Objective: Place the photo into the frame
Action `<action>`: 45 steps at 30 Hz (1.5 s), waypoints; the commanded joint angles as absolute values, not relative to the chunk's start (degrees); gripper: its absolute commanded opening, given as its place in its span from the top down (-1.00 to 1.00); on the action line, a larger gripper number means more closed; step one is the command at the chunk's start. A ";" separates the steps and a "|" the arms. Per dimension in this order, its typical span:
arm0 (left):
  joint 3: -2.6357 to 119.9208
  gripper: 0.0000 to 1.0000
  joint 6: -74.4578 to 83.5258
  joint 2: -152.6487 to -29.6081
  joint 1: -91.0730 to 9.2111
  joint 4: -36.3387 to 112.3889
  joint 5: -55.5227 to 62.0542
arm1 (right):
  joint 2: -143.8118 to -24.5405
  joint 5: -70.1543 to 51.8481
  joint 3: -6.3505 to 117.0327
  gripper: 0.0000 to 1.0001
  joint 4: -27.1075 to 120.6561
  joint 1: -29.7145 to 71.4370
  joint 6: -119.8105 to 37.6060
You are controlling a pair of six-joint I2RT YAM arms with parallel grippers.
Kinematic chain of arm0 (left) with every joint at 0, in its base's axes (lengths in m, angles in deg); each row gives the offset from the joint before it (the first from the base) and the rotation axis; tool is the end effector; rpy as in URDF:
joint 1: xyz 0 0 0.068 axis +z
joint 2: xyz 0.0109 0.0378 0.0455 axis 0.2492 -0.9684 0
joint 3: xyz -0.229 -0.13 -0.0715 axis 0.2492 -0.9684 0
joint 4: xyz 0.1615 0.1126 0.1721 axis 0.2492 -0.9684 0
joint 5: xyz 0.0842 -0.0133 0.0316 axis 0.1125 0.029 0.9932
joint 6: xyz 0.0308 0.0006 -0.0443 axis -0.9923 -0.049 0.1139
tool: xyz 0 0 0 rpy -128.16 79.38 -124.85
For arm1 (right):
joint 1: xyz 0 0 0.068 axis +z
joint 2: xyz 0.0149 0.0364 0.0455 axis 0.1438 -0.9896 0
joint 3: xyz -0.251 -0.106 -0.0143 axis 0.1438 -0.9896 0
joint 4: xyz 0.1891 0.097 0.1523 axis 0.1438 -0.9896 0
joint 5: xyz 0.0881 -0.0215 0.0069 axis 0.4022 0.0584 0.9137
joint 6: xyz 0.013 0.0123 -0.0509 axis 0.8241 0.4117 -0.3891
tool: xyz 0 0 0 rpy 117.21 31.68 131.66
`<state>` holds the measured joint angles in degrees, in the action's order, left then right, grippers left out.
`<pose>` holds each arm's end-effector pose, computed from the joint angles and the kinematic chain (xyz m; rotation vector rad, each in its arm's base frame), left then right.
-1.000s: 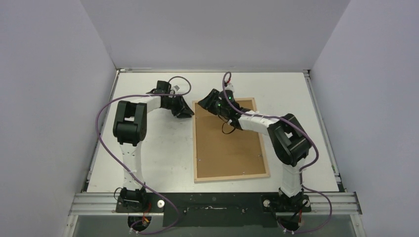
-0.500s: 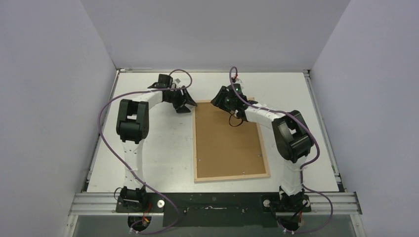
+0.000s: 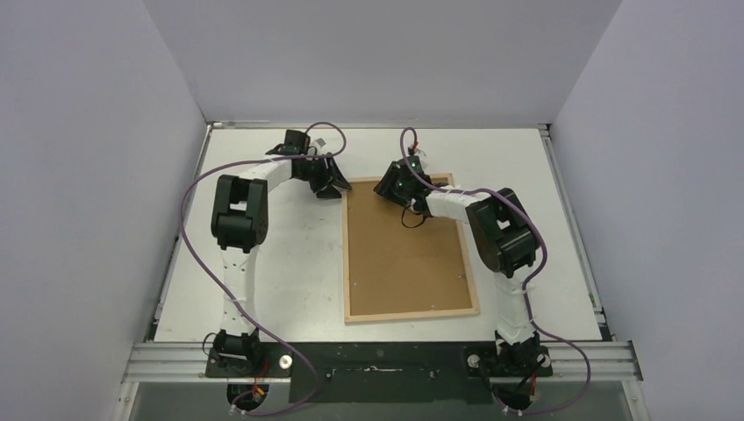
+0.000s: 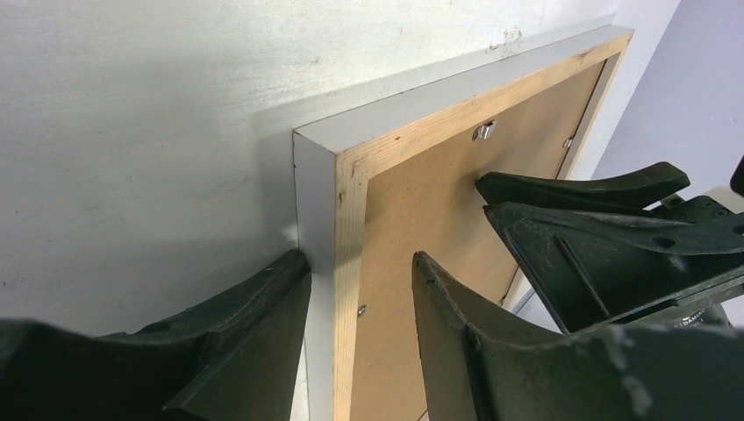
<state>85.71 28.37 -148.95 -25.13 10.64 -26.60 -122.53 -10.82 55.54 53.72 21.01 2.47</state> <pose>0.4771 -0.1125 0.1309 -0.3254 2.6755 -1.1418 0.3955 0.2260 0.1516 0.3726 2.3335 0.8450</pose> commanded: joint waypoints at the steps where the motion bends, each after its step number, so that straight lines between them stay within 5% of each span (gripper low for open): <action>1: 89.09 0.08 24.32 -152.04 -25.59 8.22 -23.77 | -124.57 -13.48 56.53 0.23 56.12 20.84 4.05; 8: 99.61 -0.34 20.56 -153.83 -24.76 8.65 -21.28 | -126.43 -15.52 56.82 0.24 55.45 20.55 4.70; 13: 106.77 -0.41 20.80 -158.97 -24.55 11.85 -23.83 | -126.82 -13.85 57.55 0.25 54.86 20.30 4.62; 27: 99.94 -0.10 23.44 -160.14 -24.74 21.82 -42.93 | -127.62 -11.59 57.72 0.25 56.05 19.30 7.58; 45: 96.77 0.07 22.59 -158.87 -24.49 20.51 -41.79 | -131.21 -10.67 59.45 0.30 56.80 18.62 7.32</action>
<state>95.90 23.76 -159.53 -24.06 24.50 -41.25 -127.34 -10.79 59.10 58.31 19.02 7.68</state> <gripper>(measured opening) 0.467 0.350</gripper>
